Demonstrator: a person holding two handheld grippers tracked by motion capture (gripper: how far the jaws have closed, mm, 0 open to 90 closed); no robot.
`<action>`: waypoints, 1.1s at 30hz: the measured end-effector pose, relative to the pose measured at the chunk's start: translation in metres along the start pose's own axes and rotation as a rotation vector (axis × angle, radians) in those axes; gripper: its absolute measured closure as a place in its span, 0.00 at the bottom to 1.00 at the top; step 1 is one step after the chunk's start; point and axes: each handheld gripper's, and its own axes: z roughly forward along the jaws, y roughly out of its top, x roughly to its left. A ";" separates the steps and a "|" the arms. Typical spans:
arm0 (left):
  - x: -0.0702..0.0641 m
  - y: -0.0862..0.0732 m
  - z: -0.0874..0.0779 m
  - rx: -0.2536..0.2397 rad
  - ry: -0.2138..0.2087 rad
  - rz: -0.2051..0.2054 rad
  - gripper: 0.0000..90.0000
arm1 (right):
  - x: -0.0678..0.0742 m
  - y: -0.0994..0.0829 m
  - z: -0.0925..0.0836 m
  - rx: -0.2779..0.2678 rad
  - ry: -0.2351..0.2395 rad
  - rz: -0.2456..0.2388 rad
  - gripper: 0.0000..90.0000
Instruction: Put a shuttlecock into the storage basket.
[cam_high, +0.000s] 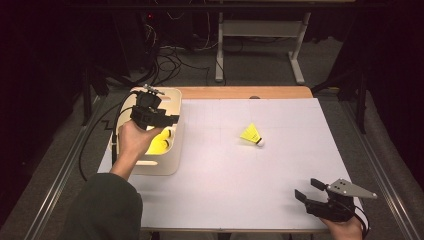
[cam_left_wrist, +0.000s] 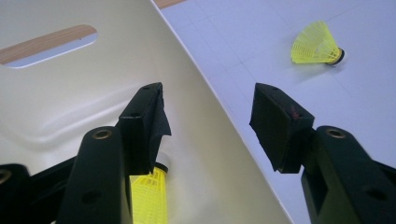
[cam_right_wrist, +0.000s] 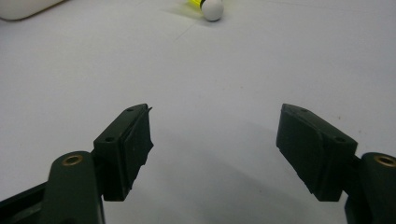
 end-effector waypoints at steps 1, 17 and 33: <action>-0.001 0.000 0.000 -0.001 0.001 0.000 0.50 | 0.000 0.000 0.000 -0.001 0.000 0.000 0.30; -0.009 0.003 0.003 0.001 -0.006 0.023 0.51 | 0.000 0.000 0.000 0.000 0.002 0.001 0.30; -0.020 0.005 0.008 0.001 -0.032 0.038 0.51 | 0.000 0.000 0.000 -0.002 -0.001 0.007 0.30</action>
